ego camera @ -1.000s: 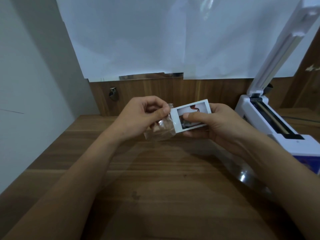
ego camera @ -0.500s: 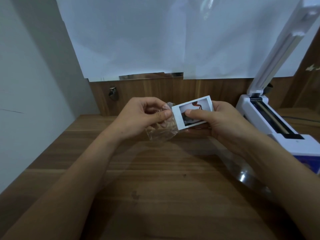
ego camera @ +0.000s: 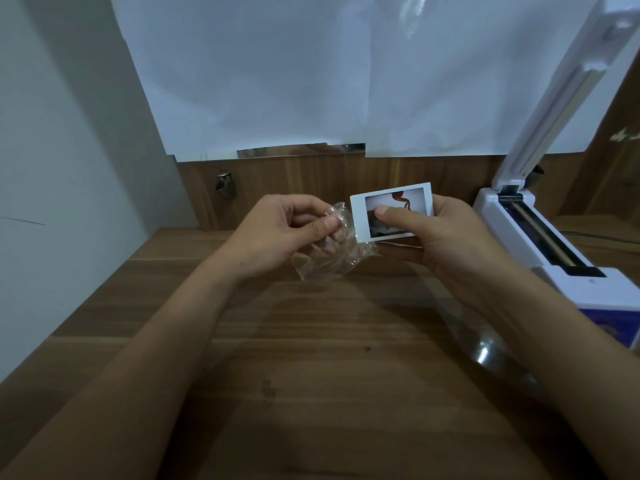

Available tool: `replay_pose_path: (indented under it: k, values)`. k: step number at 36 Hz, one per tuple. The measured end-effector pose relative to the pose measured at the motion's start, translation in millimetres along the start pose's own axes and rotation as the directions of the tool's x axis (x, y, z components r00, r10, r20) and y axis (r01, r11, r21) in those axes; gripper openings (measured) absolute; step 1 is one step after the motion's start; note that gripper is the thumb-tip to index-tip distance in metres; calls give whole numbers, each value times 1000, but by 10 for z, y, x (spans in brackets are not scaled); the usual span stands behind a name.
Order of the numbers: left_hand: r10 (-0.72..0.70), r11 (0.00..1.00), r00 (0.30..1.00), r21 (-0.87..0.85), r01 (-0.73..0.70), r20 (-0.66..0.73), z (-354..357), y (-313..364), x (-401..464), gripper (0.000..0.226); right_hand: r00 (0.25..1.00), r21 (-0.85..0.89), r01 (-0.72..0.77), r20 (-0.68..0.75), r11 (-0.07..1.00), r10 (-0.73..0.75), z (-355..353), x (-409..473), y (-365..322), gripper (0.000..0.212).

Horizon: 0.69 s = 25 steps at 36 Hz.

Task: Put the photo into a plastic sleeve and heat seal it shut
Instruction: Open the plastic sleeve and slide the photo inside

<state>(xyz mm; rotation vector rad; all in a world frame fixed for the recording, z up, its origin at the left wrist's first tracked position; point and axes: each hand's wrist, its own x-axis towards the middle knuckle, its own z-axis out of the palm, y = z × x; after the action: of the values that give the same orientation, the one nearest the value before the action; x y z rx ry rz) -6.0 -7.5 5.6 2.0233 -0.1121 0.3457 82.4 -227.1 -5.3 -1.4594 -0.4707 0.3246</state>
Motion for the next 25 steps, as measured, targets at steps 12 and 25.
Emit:
replay_pose_path:
  k: [12,25]
  values:
    - [-17,1000,999,-23,17,-28,4,35,-14,10,995,-96,-73,60,993,79,-19,30,13,28]
    - [-69,997,997,22,69,17,59,24,-16,13,974,-231,-41,206,972,90,7,-29,-39,23]
